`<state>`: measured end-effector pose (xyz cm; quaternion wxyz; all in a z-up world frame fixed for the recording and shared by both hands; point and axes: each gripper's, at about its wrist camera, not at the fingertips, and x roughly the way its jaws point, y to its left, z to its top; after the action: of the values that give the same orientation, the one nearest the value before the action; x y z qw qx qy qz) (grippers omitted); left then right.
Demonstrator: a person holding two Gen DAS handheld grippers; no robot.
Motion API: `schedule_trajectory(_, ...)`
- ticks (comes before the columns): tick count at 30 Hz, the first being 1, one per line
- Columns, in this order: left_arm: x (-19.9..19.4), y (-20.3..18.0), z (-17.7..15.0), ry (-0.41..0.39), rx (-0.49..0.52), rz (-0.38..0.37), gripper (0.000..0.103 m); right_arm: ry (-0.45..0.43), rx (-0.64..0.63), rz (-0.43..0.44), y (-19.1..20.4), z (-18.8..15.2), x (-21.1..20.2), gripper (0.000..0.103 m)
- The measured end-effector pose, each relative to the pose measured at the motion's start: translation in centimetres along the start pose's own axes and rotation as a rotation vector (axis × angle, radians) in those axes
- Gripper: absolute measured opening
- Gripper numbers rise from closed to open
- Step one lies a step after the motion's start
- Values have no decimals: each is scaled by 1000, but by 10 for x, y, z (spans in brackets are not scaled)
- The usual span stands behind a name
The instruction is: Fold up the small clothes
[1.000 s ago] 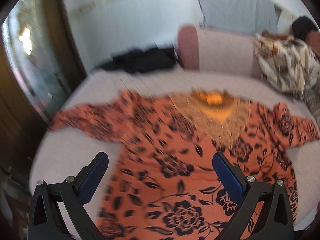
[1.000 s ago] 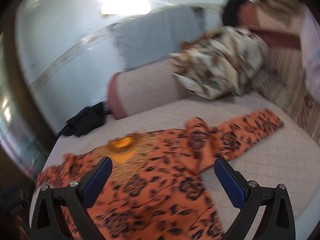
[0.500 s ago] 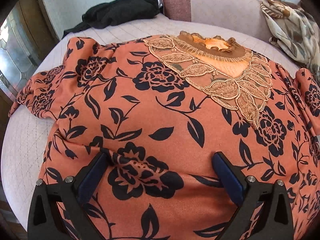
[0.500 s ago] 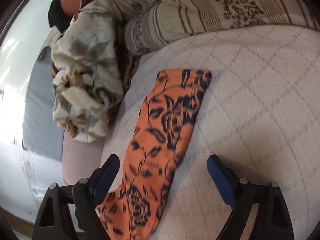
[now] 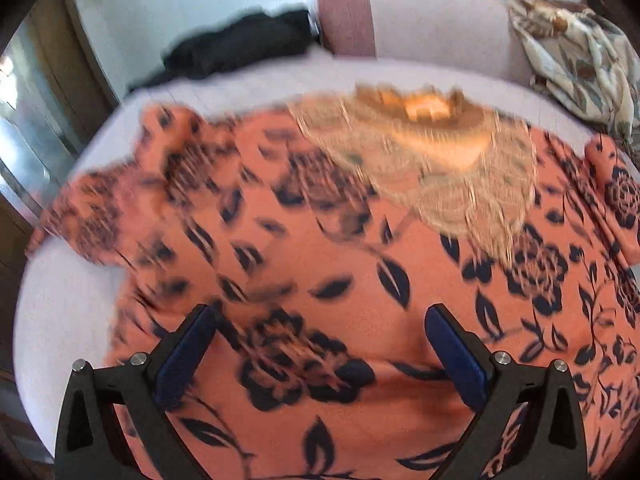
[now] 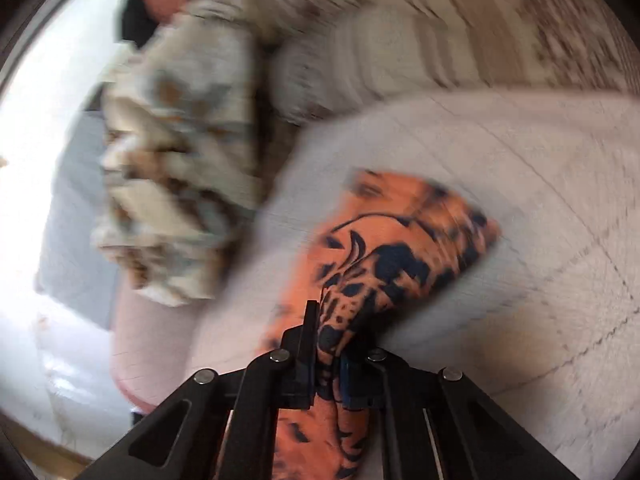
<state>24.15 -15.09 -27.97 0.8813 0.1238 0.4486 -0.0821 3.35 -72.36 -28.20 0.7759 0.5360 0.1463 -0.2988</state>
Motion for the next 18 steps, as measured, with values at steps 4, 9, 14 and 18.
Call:
schedule_trajectory(4,-18,18,13,-103,-37,81,103,-22,-71,176,54,-9,-38,8)
schedule_trajectory(9,-23,65,20,-100,-161,184,103,44,-216,399,150,-57,-81,8)
schedule_trajectory(14,-25,115,15,-82,-305,259,103,217,-353,587,241,-159,-90,8)
schedule_trajectory(18,-27,144,10,-73,-356,295,103,402,-436,598,281,-264,-58,8)
